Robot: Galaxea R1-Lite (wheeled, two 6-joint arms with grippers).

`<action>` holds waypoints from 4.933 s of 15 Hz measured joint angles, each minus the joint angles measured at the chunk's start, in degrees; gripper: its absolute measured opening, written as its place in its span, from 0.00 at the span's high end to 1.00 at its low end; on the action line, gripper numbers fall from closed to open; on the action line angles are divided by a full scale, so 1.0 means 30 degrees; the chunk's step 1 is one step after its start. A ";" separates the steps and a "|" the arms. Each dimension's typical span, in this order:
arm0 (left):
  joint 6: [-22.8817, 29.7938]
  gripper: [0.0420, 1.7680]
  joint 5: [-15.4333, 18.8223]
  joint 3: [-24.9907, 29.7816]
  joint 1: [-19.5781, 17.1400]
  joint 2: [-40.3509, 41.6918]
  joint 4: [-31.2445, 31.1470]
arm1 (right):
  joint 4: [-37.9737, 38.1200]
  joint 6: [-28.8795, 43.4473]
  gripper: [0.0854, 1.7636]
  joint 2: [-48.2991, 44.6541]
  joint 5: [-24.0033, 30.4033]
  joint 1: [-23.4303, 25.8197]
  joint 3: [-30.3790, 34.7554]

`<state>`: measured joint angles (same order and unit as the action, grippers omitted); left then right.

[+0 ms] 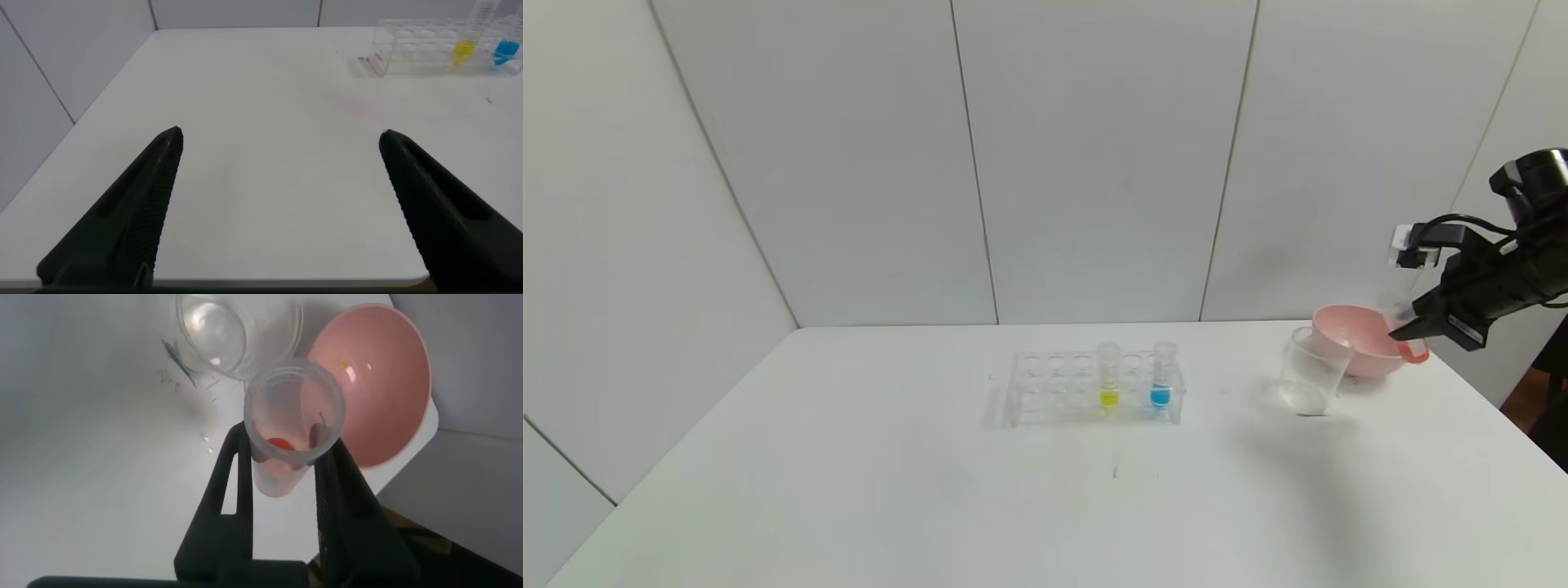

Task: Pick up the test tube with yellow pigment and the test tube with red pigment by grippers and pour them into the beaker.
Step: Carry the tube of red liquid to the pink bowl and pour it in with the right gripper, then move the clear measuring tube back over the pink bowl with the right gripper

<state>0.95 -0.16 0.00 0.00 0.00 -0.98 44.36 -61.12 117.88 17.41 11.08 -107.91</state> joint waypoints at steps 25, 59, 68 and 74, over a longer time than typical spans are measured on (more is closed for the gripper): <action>0.0000 0.03 0.0000 0.0000 0.0000 0.0000 0.0000 | 0.0959 -0.2040 0.75 0.1768 -1.0955 -0.3702 -0.2223; 0.0000 0.03 0.0008 0.0000 0.0000 0.0000 0.0000 | -0.1707 -0.5709 0.75 0.3454 -2.0537 -0.6689 -0.2223; 0.0000 0.03 0.0000 0.0000 0.0000 0.0000 0.0000 | -0.2300 -0.8993 0.75 0.3308 -2.3658 -0.7172 -0.2231; 0.0000 0.03 0.0000 0.0000 0.0000 0.0000 0.0000 | -0.2206 -0.9387 0.75 0.3145 -2.3820 -0.7347 -0.2223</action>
<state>0.95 -0.16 0.00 0.00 0.00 -0.98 37.74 -89.28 127.32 -54.05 -10.96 -114.58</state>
